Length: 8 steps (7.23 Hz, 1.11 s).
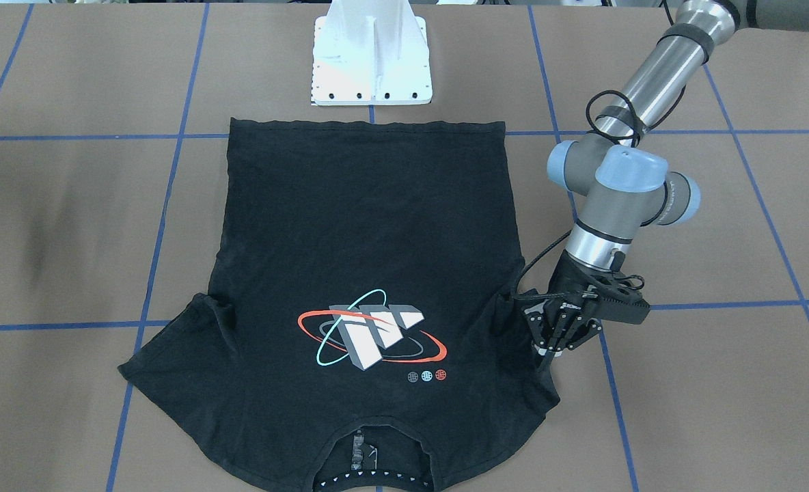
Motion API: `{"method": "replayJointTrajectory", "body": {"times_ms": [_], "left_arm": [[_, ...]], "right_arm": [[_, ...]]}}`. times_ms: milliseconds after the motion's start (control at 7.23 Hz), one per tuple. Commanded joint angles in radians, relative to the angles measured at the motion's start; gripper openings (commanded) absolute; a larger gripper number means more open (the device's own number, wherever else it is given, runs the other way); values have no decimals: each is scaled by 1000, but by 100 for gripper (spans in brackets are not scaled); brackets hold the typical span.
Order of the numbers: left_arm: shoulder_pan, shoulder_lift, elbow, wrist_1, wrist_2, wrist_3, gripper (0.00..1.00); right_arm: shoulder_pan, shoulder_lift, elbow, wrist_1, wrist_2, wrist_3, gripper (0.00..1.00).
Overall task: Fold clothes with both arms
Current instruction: 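Reach the left gripper over the shirt toward the collar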
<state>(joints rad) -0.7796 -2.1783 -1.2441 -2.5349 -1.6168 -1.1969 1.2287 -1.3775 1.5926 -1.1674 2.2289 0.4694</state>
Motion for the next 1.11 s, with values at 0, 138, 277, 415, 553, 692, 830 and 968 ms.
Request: {"method": "replayJointTrajectory", "body": {"times_ms": [0,138,277,415,553,692,830,968], "left_arm": [[70,-90,29,51,3,-117,0],[86,-154,90,51,9,-151,0],[101,-202,154,50,12,-174,0],[108,-216,166,51,12,-176,0],[106,-218,166,51,11,-176,0],[106,-224,172,51,12,-176,0],[103,-222,170,50,12,-174,33],[105,-216,167,42,12,-167,99]], "right_arm": [[0,0,1,0,0,2,100],[-1,0,1,-1,0,2,100],[0,0,1,0,0,2,100],[-1,0,1,0,2,2,100],[-2,0,1,-1,2,2,100],[-2,0,0,0,2,2,100],[-5,2,0,-1,0,3,100],[-17,3,-2,0,-2,20,100]]}}
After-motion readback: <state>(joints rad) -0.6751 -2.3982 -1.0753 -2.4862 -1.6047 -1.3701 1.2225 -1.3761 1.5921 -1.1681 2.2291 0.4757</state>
